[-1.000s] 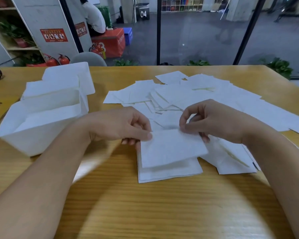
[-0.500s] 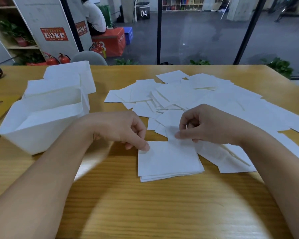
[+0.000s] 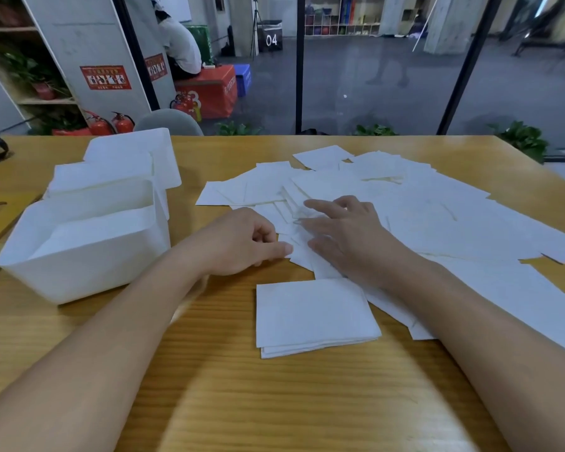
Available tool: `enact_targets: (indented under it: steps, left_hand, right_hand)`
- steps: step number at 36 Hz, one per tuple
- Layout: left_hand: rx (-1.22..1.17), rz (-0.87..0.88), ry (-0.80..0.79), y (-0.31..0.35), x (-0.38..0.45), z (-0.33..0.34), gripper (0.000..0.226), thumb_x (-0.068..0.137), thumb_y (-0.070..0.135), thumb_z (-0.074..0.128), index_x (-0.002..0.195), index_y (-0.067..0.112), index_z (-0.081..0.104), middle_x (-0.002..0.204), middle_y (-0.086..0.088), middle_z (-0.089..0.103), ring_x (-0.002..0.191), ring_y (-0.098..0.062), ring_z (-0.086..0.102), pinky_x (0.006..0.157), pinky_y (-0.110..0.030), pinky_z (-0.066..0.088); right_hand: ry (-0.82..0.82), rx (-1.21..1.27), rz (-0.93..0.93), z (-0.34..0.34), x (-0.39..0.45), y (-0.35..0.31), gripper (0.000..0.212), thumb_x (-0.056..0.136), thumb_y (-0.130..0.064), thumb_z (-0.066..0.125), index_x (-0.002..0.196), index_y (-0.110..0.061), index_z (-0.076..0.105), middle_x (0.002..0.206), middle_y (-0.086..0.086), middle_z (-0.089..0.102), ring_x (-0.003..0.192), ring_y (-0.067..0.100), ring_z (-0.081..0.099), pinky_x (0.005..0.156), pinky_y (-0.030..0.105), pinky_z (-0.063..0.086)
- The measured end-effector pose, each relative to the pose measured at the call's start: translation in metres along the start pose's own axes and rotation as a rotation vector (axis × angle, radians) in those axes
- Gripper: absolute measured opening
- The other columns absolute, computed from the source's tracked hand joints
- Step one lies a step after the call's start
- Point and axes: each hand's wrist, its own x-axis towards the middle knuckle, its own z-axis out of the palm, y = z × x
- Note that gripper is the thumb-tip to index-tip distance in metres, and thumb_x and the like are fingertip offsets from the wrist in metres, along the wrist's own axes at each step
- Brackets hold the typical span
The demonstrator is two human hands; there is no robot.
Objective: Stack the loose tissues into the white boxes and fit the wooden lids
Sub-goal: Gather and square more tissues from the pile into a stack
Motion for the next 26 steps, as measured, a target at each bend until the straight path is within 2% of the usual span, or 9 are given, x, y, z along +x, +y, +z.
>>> enact_targets:
  steps: [5, 11, 13, 16, 19, 23, 26]
  left_hand:
    - [-0.007, 0.012, 0.021, 0.0, 0.001, 0.002, 0.039, 0.095, 0.07, 0.072, 0.077, 0.035, 0.074, 0.069, 0.009, 0.074, 0.06, -0.003, 0.061, 0.066, -0.03, 0.049]
    - [-0.048, 0.017, 0.121, 0.006, 0.001, 0.004, 0.035, 0.103, 0.058, 0.069, 0.082, 0.031, 0.077, 0.075, 0.013, 0.077, 0.066, -0.007, 0.067, 0.065, -0.029, 0.049]
    - [-0.186, -0.018, 0.194, 0.008, 0.002, 0.005, 0.031, 0.107, 0.056, 0.064, 0.092, 0.031, 0.078, 0.083, 0.014, 0.08, 0.074, -0.007, 0.073, 0.067, -0.029, 0.055]
    - [-0.531, -0.11, 0.244, 0.013, 0.005, 0.006, 0.034, 0.109, 0.054, 0.06, 0.124, 0.025, 0.069, 0.095, 0.005, 0.084, 0.084, -0.013, 0.081, 0.071, -0.028, 0.065]
    - [-0.764, -0.155, 0.248, 0.015, 0.006, 0.005, 0.048, 0.107, 0.053, 0.065, 0.14, 0.02, 0.057, 0.103, -0.008, 0.083, 0.088, -0.025, 0.084, 0.071, -0.031, 0.067]
    - [-0.852, -0.129, 0.24, 0.017, 0.002, 0.006, 0.042, 0.104, 0.049, 0.072, 0.134, 0.02, 0.065, 0.094, -0.011, 0.083, 0.089, -0.029, 0.084, 0.072, -0.03, 0.067]
    - [-0.816, -0.084, 0.276, 0.017, 0.0, 0.007, 0.034, 0.101, 0.043, 0.079, 0.127, 0.022, 0.074, 0.088, -0.011, 0.08, 0.082, -0.022, 0.082, 0.074, -0.032, 0.067]
  right_hand:
    - [0.015, -0.06, 0.015, 0.002, 0.004, 0.0, 0.051, 0.112, -0.049, 0.046, 0.157, -0.026, 0.053, 0.169, -0.016, 0.039, 0.14, 0.022, 0.036, 0.116, 0.04, 0.025]
    - [0.046, 0.068, 0.04, -0.005, 0.002, -0.001, 0.052, 0.109, -0.047, 0.056, 0.155, -0.023, 0.058, 0.162, -0.014, 0.048, 0.142, 0.015, 0.038, 0.12, 0.034, 0.023]
    - [0.065, 0.167, 0.013, -0.009, -0.003, -0.004, 0.048, 0.108, -0.044, 0.062, 0.151, -0.023, 0.063, 0.157, -0.014, 0.054, 0.142, 0.011, 0.041, 0.121, 0.033, 0.028]
    - [0.106, 0.295, -0.039, -0.015, -0.014, -0.01, 0.044, 0.106, -0.043, 0.067, 0.146, -0.025, 0.068, 0.151, -0.018, 0.059, 0.141, 0.002, 0.047, 0.117, 0.019, 0.035]
    - [0.11, 0.404, -0.087, -0.019, -0.027, -0.016, 0.044, 0.104, -0.048, 0.069, 0.143, -0.028, 0.07, 0.148, -0.023, 0.06, 0.139, -0.003, 0.053, 0.116, 0.027, 0.045]
    - [0.068, 0.486, -0.169, -0.024, -0.033, -0.024, 0.041, 0.103, -0.039, 0.075, 0.143, -0.029, 0.071, 0.148, -0.023, 0.062, 0.138, 0.0, 0.057, 0.115, 0.033, 0.049]
    - [0.003, 0.502, -0.215, -0.023, -0.033, -0.03, 0.043, 0.103, -0.037, 0.076, 0.145, -0.032, 0.069, 0.151, -0.025, 0.059, 0.141, -0.001, 0.055, 0.119, 0.032, 0.045]
